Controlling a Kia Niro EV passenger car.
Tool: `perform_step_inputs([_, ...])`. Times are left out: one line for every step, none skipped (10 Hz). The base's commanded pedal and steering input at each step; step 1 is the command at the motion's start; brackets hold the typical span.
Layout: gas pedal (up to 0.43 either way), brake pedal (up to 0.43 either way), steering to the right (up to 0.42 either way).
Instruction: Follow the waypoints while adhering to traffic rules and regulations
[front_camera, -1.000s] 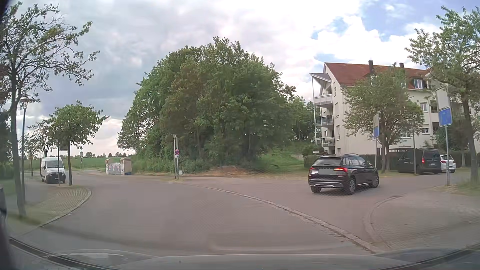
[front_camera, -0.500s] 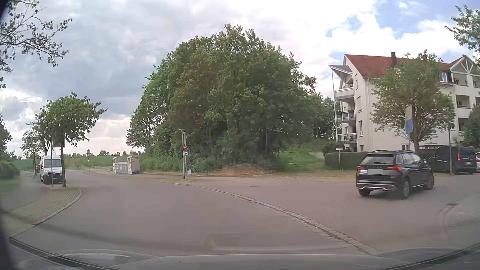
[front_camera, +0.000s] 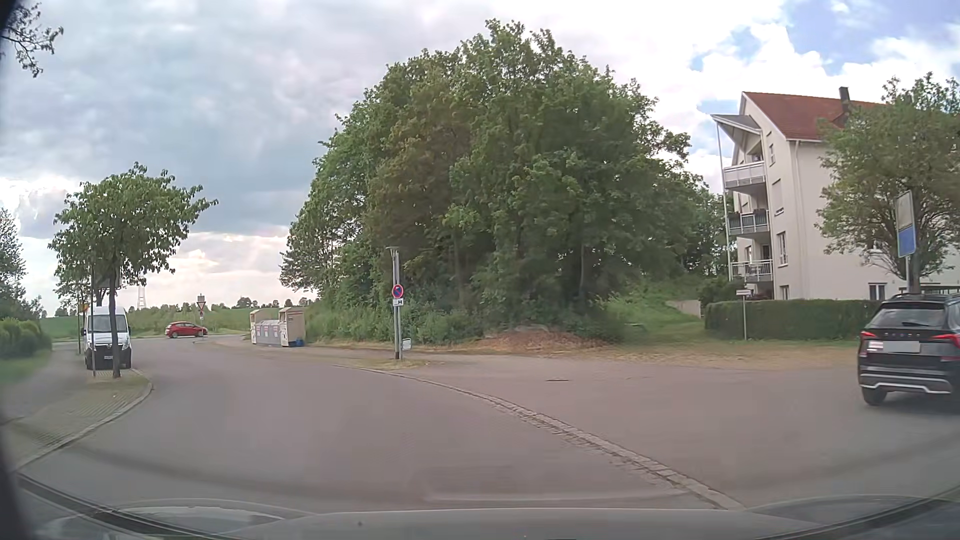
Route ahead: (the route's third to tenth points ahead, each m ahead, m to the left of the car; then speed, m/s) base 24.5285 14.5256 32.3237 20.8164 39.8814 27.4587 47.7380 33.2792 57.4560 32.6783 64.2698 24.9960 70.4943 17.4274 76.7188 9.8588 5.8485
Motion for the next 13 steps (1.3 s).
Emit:
perform_step_inputs([0.11, 0.018, -0.136])
perform_step_inputs([0.098, 0.018, -0.142])
perform_step_inputs([0.098, 0.018, -0.142])
perform_step_inputs([0.059, 0.018, -0.145])
perform_step_inputs([0.059, 0.018, -0.15])
perform_step_inputs([0.047, 0.018, -0.163])
perform_step_inputs([0.047, 0.018, -0.173])
perform_step_inputs([0.047, 0.018, -0.172])
perform_step_inputs([0.047, 0.018, -0.172])
perform_step_inputs([0.047, 0.018, -0.172])
perform_step_inputs([0.047, 0.018, -0.169])
perform_step_inputs([0.047, 0.018, -0.167])
perform_step_inputs([0.047, 0.018, -0.166])
